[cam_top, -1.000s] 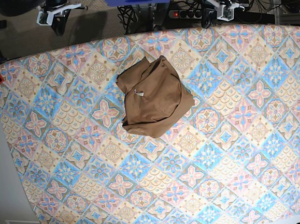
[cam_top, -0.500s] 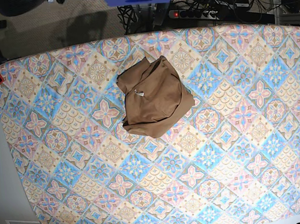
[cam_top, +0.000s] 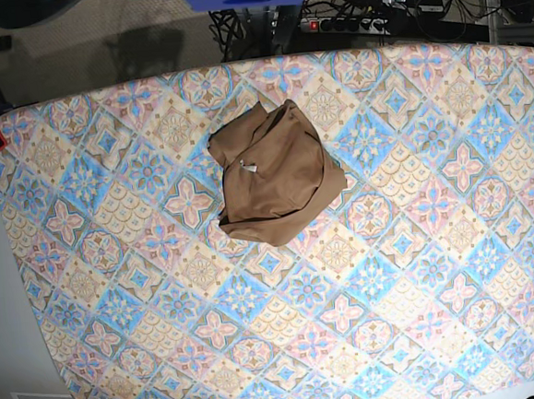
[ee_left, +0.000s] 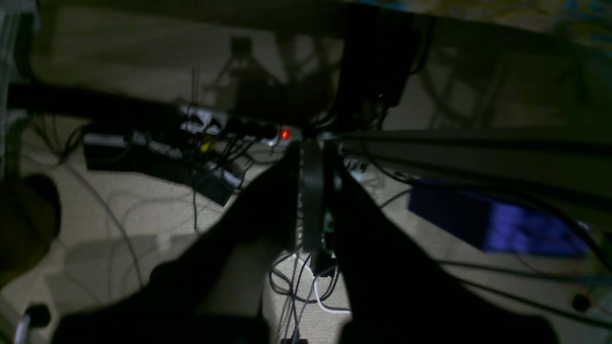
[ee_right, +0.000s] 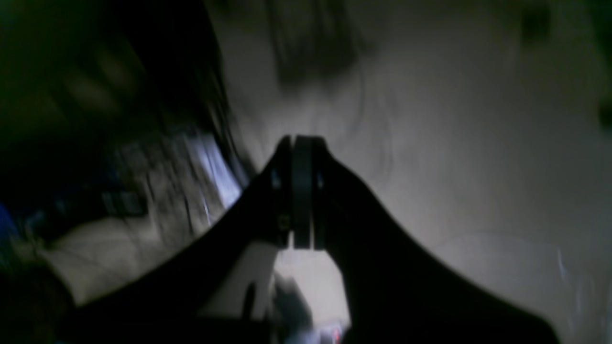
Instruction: Layout the t-shirt on the table in an organized manner, then fold the t-shirt properly
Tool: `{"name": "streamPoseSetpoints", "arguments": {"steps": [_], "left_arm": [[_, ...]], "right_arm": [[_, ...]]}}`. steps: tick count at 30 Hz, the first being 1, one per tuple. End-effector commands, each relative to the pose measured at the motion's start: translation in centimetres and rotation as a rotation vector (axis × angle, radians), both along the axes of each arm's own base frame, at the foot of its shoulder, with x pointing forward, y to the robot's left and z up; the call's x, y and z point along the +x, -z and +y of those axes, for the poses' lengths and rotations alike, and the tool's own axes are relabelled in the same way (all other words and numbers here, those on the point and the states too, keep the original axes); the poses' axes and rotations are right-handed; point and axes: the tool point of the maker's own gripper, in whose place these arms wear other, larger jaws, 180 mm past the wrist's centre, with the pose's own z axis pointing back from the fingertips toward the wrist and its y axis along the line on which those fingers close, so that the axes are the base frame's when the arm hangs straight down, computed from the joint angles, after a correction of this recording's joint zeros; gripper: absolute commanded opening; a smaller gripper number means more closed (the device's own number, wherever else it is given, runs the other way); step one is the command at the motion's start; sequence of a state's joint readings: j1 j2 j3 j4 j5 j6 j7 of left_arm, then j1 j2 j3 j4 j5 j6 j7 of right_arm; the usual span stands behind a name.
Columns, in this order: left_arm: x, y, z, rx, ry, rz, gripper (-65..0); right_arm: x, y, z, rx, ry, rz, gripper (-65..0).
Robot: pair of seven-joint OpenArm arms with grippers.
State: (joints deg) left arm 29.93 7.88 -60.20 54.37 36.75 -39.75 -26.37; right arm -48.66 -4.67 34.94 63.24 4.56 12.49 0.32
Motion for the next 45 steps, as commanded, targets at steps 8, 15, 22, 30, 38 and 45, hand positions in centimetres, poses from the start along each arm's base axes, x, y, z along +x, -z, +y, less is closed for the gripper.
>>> {"name": "streamPoseSetpoints", "arguments": {"steps": [8, 15, 22, 30, 38, 45], "left_arm": [[0.7, 2.1, 2.2, 0.046, -0.005, 0.087, -65.0], [1.6, 3.8, 1.4, 0.029, 0.056, 0.171, -65.0], [-2.4, 7.1, -3.3, -0.171, 0.278, 0.407, -65.0], [-4.4, 8.3, -4.5, -0.23, 0.302, 0.523, -65.0], [-3.3, 9.4, -0.7, -0.006, 0.279, 0.652, -65.0], [-1.2, 9.5, 2.8, 0.228, 0.217, 0.695, -65.0]], "right_arm": [[1.5, 2.5, -1.8, 0.008, 0.017, -0.017, -65.0], [4.7, 5.6, -4.6, 0.014, 0.036, 0.004, -65.0], [3.4, 7.7, -5.3, 0.061, 0.043, 0.106, -65.0], [5.7, 9.1, -3.8, 0.2, 0.079, 0.092, -65.0], [6.8, 9.5, -3.8, 0.204, 0.045, 0.115, -65.0], [4.6, 9.4, -7.8, -0.023, -0.084, 0.275, -65.0]]}}
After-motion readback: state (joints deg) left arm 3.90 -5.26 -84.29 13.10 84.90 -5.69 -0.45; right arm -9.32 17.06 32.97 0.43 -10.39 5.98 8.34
